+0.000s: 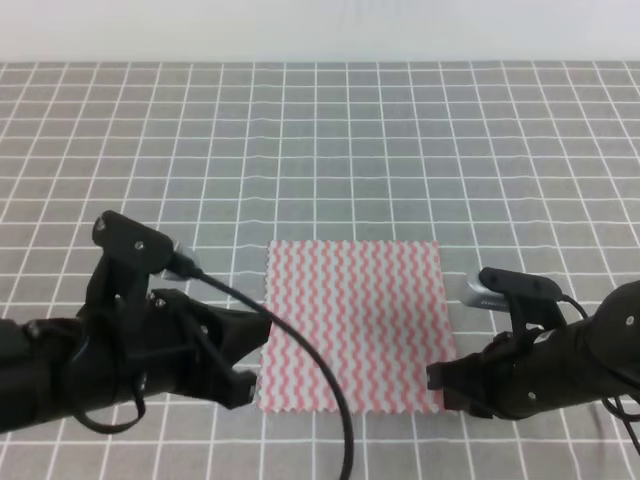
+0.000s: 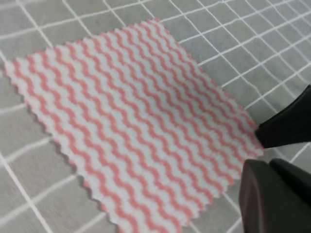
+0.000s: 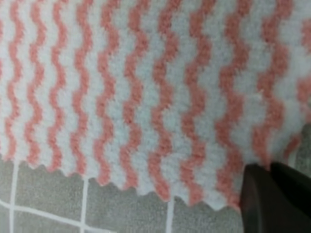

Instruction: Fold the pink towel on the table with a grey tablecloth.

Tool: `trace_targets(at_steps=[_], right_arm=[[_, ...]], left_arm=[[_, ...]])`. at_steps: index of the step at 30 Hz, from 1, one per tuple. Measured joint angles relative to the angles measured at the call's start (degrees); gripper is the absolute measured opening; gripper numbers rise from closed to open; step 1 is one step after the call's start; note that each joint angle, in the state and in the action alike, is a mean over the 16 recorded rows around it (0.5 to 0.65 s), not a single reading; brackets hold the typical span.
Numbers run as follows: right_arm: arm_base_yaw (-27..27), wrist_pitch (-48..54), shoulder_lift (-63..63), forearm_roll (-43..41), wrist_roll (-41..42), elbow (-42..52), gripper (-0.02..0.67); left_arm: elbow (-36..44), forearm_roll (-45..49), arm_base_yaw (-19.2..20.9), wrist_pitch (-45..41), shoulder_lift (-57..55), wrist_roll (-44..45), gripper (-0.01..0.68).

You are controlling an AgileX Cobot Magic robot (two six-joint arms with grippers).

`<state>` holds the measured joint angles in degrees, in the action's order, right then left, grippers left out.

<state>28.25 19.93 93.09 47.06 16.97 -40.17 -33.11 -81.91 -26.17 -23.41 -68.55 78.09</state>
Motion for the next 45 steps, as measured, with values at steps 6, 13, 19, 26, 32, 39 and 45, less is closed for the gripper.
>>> trace_targets(at_steps=[6, 13, 19, 26, 32, 39, 45], right_arm=[[0.0, -1.2, -1.7, 0.0, 0.1, -0.9, -0.013], [0.0, -2.8, -2.4, -0.2, 0.7, -3.6, -0.013], [0.0, -3.9, -2.1, -0.5, 1.3, -6.3, -0.014], [0.0, -4.8, -1.1, -0.5, 1.7, -8.3, -0.014], [0.0, -5.4, -0.3, -0.4, 1.7, -8.9, -0.015], [0.0, -6.2, -0.1, -0.1, 1.6, -9.0, -0.015], [0.0, -6.6, -0.1, 0.0, 1.6, -9.0, -0.015]], left_arm=[[0.0, 0.0, 0.0, -0.1, -0.5, 12.5, -0.001], [0.1, -0.2, 0.0, -1.5, -3.6, 26.6, -0.001], [0.1, -1.2, 0.0, -3.0, -7.9, 34.1, -0.001], [0.1, -3.1, -0.1, -3.3, -11.1, 39.7, 0.005], [0.1, -4.5, -0.1, -3.0, -11.4, 44.1, 0.094], [0.1, -4.2, -0.1, -2.0, -11.8, 51.0, 0.217], [0.1, -3.6, -0.1, -1.7, -13.0, 56.8, 0.282]])
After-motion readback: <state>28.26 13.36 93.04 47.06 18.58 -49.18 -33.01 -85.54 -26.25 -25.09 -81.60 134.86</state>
